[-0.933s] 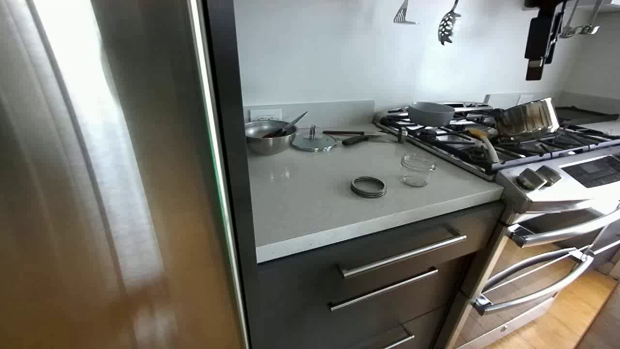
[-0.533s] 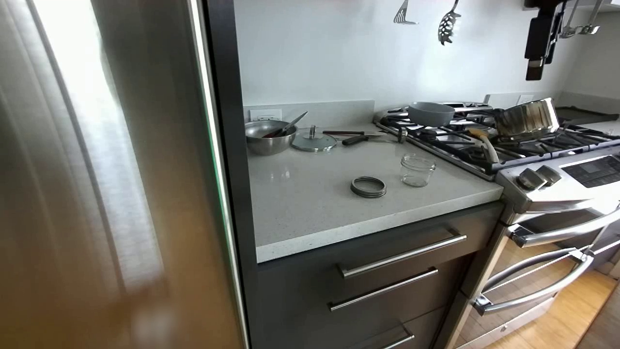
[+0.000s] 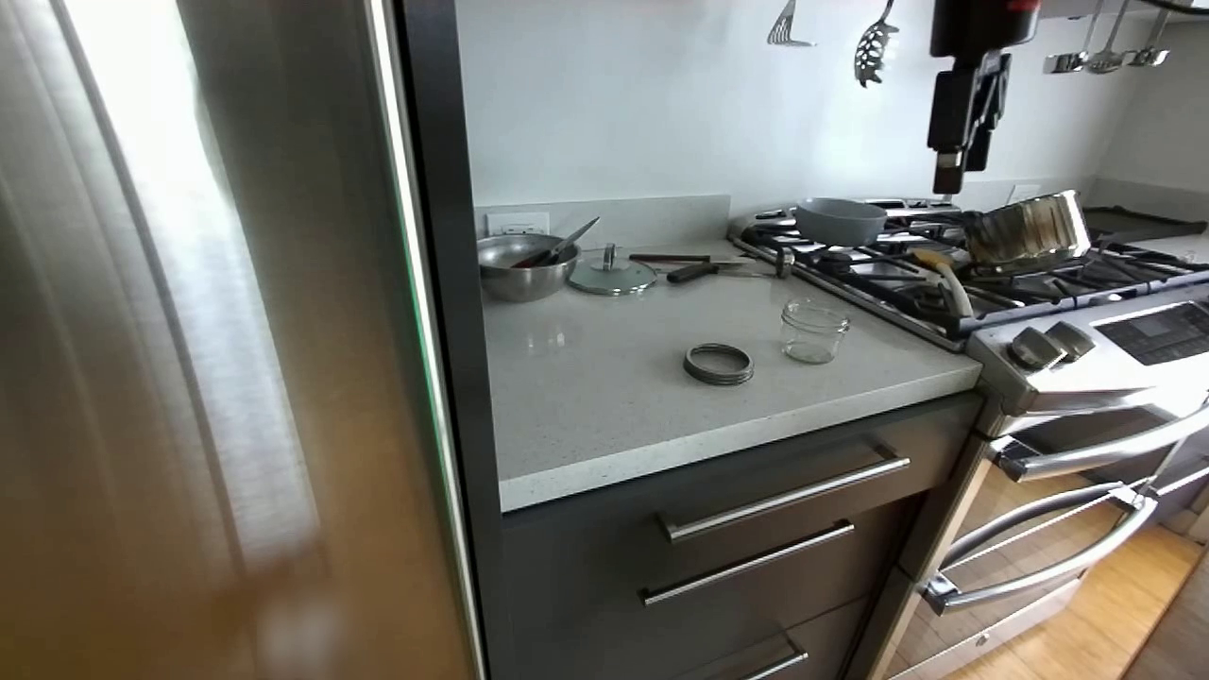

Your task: Put the silver ring on the clear bowl

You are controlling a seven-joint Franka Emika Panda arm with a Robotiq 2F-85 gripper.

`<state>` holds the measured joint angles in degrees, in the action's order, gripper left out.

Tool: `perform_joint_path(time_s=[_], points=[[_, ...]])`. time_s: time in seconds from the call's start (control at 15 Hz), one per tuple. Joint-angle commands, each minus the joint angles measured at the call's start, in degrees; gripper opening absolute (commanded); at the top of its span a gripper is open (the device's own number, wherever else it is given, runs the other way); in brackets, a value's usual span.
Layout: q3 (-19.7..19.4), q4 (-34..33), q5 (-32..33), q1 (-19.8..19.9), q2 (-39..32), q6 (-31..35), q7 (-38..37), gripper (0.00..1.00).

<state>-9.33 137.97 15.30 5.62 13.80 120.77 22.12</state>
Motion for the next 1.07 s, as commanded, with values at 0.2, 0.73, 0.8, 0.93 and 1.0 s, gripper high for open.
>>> perform_joint_path(time_s=[0.2,0.73,0.8,0.93,1.0], points=[[3.39,-5.93,-13.44,-2.88,-13.65,6.06,-9.26,1.00],[4.73,-7.05,-12.41,-2.43,-15.98,6.68,-10.03,1.00],[4.91,-7.31,-13.65,-2.53,-16.45,8.08,-10.11,1.00],[5.30,-8.44,-12.93,-2.83,-17.93,9.50,-10.42,1.00],[5.52,-8.83,-11.78,-2.92,-18.58,10.44,-9.64,1.00]])
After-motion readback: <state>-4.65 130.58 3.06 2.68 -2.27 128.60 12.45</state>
